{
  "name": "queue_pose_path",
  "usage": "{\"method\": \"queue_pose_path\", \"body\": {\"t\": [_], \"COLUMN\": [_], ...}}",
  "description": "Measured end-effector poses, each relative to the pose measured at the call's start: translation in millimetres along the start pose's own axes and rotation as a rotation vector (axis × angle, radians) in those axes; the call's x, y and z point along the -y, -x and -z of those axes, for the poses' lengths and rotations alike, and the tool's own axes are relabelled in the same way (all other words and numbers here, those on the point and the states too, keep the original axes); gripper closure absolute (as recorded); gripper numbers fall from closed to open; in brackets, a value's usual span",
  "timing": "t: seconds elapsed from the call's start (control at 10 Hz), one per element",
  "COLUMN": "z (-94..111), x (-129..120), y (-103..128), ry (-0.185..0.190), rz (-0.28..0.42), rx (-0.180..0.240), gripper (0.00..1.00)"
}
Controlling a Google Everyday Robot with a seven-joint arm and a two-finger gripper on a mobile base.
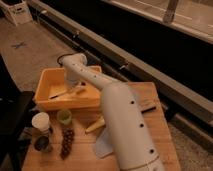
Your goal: Wipe tray with brush
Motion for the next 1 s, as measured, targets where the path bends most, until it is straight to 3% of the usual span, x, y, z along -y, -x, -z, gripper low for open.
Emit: {"method": "queue_pose_path", "body": {"t": [0.4,0.6,0.8,1.0], "z": [14,11,8,7], "x": [-25,-24,-10,10], "y": [-24,-40,-55,-50], "ry": [0.029,0.045,0.037,0.003], "rz": [-0.067,-0.099,-0.122,-0.102], "rx": [-0.045,-0.071,-0.082,-0.074], "gripper": [1.0,1.0,1.0,1.0]}}
